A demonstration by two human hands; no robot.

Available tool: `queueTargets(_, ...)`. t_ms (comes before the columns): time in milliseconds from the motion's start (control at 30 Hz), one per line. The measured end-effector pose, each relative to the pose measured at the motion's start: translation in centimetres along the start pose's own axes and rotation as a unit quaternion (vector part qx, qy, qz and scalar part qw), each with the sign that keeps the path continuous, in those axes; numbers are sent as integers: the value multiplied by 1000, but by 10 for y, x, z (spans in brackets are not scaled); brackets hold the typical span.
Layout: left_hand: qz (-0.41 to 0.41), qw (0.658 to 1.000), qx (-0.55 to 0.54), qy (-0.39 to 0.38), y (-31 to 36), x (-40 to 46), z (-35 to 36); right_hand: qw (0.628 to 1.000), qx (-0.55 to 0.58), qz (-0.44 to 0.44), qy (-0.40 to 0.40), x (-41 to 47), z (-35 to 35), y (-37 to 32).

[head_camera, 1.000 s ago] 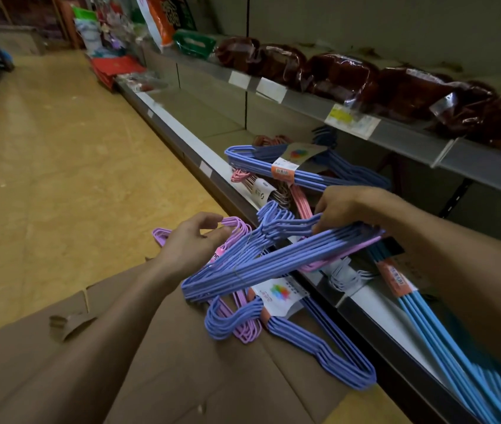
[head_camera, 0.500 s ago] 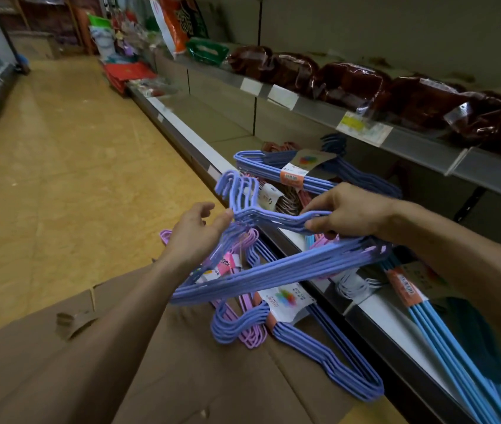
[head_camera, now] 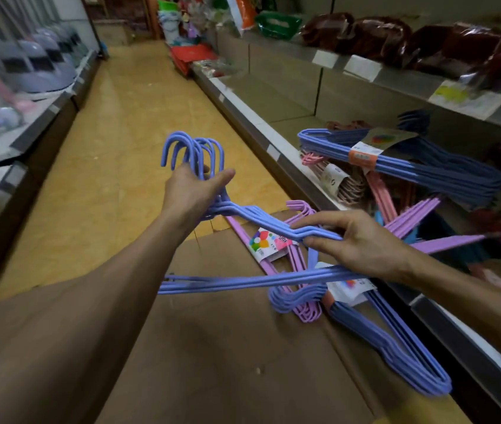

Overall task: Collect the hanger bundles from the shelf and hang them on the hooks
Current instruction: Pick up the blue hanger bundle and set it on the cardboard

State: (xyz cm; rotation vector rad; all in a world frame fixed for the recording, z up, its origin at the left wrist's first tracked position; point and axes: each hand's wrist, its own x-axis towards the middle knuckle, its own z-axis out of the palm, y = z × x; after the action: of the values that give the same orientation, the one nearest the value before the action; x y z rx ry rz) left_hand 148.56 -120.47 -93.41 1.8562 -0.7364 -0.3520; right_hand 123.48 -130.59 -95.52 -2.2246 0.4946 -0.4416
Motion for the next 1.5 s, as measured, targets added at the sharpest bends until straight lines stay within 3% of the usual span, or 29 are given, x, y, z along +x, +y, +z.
queueTargets(167, -20, 998, -3, 66, -13, 3, -25, 998, 40, 30, -28, 12, 40, 2)
queueTargets(367, -43, 992, -67, 93, -22, 2, -42, 984, 1, 64, -165, 34, 65, -8)
queueTargets(500, -33, 987, -132, 87, -17, -4, -43, 967, 87, 132, -201, 48, 81, -20)
queueTargets(633, 12, 992, -120, 34, -6, -16, -49, 905, 283, 174, -264, 57, 101, -35)
queueTargets(733, 19, 992, -124, 9, -2, -25, -58, 853, 399, 204, -267, 65, 119, -44)
queueTargets(867, -28, 989, -147, -22, 3, -43, -72, 782, 513, 223, -274, 74, 139, -63)
queueTargets(1000, -91, 975, -193, -57, 12, -53, -93, 742, 564, 230, -279, 77, 166, -78)
queueTargets(1300, -84, 988, -95, -89, -3, -61, -133, 756, 558, 202, -277, 81, 211, -103)
queueTargets(1500, -84, 996, 4, -11, -24, -68, -180, 779, 527, 208, -269, 86, 234, -124)
